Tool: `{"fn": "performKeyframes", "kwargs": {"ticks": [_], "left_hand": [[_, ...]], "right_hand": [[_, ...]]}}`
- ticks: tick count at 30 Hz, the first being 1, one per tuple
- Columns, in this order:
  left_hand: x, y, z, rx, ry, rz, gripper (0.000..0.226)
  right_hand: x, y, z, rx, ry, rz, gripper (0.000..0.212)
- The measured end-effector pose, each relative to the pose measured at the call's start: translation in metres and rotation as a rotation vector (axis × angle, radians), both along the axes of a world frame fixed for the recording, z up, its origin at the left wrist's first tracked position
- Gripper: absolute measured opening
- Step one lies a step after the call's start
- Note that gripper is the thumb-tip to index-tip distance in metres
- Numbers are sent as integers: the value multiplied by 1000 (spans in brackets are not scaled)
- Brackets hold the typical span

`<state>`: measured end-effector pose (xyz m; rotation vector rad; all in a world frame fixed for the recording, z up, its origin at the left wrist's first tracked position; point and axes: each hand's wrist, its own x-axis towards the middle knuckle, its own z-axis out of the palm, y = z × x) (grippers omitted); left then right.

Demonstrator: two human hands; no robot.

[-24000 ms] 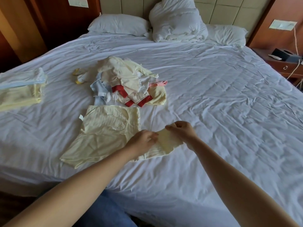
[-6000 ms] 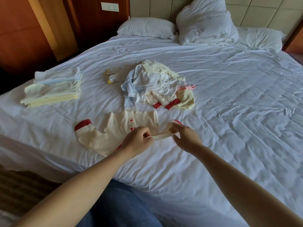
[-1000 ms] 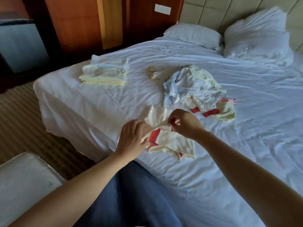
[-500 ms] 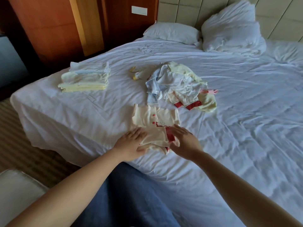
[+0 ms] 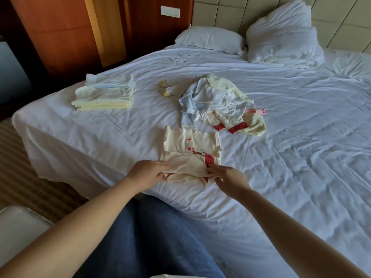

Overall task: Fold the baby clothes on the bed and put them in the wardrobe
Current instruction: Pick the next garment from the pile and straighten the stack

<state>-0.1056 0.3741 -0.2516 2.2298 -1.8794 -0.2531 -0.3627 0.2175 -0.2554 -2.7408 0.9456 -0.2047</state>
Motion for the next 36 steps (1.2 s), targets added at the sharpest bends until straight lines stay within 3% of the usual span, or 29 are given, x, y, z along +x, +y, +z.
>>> {"fn": "performKeyframes", "kwargs": {"ticks": [3, 6, 8, 12, 15, 18, 24, 28, 31, 36], "left_hand": [[-1, -5, 3, -31, 1, 66, 28], [0, -10, 13, -69, 177, 140, 21], [4, -10, 19, -107, 279, 174, 33], [11, -17, 27, -247, 504, 307, 46], [11, -33, 33, -369, 630, 411, 44], [8, -55, 35, -417, 676, 544, 43], [12, -96, 18, -376, 519, 736, 43], [30, -105, 0, -265, 224, 720, 48], [39, -105, -16, -197, 2, 649, 43], [39, -107, -26, -225, -38, 618, 38]], "right_hand": [[6, -1, 14, 61, 26, -68, 36], [9, -9, 34, 192, 31, -87, 27], [10, -15, 47, 311, -3, -115, 18], [17, -23, 58, 444, -268, -257, 20], [33, -33, 59, 437, -439, -373, 13], [51, -40, 56, 354, -520, -504, 23], [86, -56, 30, 212, -447, -710, 21], [89, -73, 8, 86, -304, -764, 26], [90, -79, -7, 38, -174, -715, 27], [92, -78, -13, -89, -122, -618, 26]]}}
